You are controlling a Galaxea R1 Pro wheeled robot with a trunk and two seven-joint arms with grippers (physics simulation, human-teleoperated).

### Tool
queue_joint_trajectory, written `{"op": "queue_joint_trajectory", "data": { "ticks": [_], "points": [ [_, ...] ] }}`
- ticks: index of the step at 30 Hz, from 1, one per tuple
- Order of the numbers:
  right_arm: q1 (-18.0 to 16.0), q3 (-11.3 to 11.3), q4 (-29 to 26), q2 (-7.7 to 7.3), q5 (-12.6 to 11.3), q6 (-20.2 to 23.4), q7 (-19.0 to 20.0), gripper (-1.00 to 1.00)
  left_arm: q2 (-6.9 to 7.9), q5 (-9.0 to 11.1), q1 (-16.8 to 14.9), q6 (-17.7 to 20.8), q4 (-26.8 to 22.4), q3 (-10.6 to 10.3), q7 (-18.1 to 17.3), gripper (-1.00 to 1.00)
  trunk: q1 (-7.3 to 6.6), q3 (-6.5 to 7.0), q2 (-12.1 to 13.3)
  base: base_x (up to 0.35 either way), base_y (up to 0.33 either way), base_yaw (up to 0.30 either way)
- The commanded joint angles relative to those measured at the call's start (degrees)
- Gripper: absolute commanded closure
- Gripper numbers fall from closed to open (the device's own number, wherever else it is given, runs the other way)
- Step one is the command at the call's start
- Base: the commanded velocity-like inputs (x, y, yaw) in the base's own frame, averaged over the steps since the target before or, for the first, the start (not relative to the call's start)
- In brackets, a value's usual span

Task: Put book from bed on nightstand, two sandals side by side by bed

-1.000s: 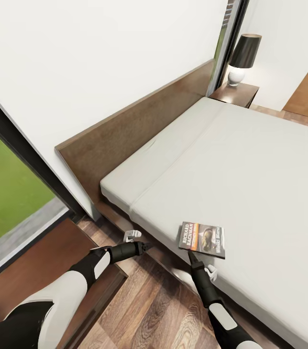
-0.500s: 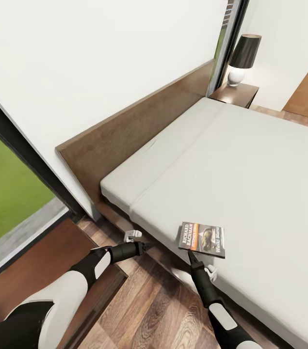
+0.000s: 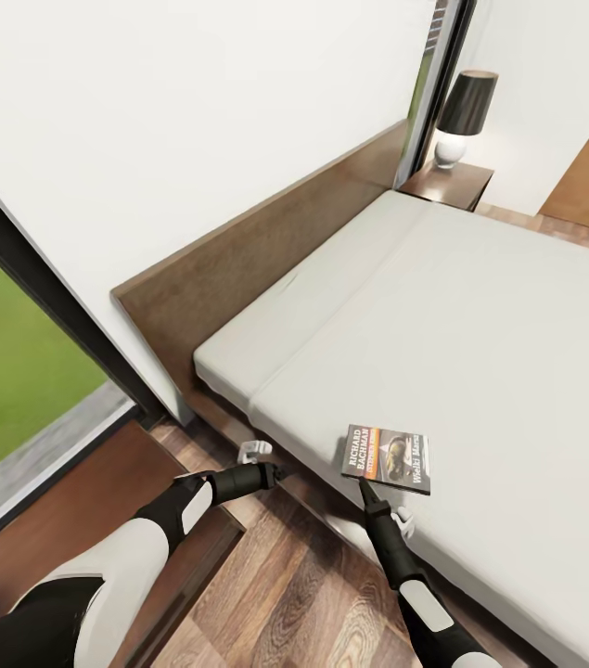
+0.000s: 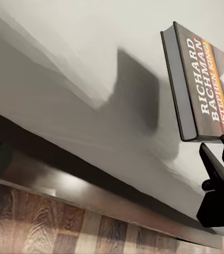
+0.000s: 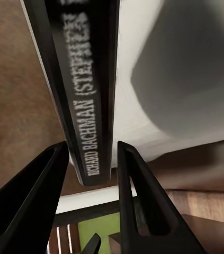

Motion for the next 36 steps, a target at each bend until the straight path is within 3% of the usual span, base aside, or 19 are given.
{"op": "queue_joint_trajectory", "data": {
  "ticks": [1,13,17,20,25,30,31,33,36],
  "points": [
    [-0.03,-0.07,0.07,0.02,-0.2,-0.06,0.22,1.0,-0.03,0.11,-0.02,0.6,0.0,0.39,-0.22,-1.0,-0.23,0.15,0.4,0.0,0.0,0.0],
    [-0.03,-0.05,-1.02,-0.07,0.32,0.56,0.4,1.0,0.04,0.11,-0.02,0.6,0.0,0.46,-0.21,-1.0,-2.86,2.31,5.21,0.0,0.0,0.0],
    [-0.03,0.1,-4.09,-0.12,0.33,1.47,0.4,1.0,0.19,0.11,-0.02,0.67,0.0,0.55,-0.53,-1.0,-3.74,3.03,6.82,0.0,0.0,0.0],
    [-0.03,0.26,-6.67,-0.28,0.39,4.72,0.4,1.0,0.31,0.11,-0.02,0.7,0.0,0.59,-2.46,-1.0,-4.4,3.56,8.02,0.0,0.0,0.0],
    [-0.03,0.3,-8.1,-0.54,0.49,11.57,0.4,1.0,1.91,0.05,-0.02,3.96,-0.11,0.62,-10.05,-1.0,-5.5,4.46,10.02,0.0,0.0,0.0],
    [-0.03,0.3,-8.63,-0.59,0.63,13.54,0.4,1.0,2.37,-0.05,-0.02,5.67,-0.17,0.57,-11.95,-1.0,-6.6,5.36,12.03,0.0,0.0,0.0],
    [-0.03,0.3,-9.3,-0.59,1.39,14.59,0.4,1.0,2.4,-0.06,-0.02,5.77,-0.17,0.57,-12.06,-1.0,-6.82,5.54,12.43,0.0,0.0,0.0],
    [-0.03,0.3,-10.25,-0.59,5.16,17.3,0.35,1.0,2.44,-0.03,-0.02,5.94,-0.18,0.57,-12.18,-1.0,-7.26,5.9,13.23,0.0,0.0,0.0],
    [-0.11,0.23,-10.69,-0.59,12.95,21.75,0.32,1.0,2.43,-0.06,-0.02,5.99,-0.18,0.55,-12.23,-1.0,-7.91,6.44,14.44,0.0,0.0,0.0]
  ]
}}
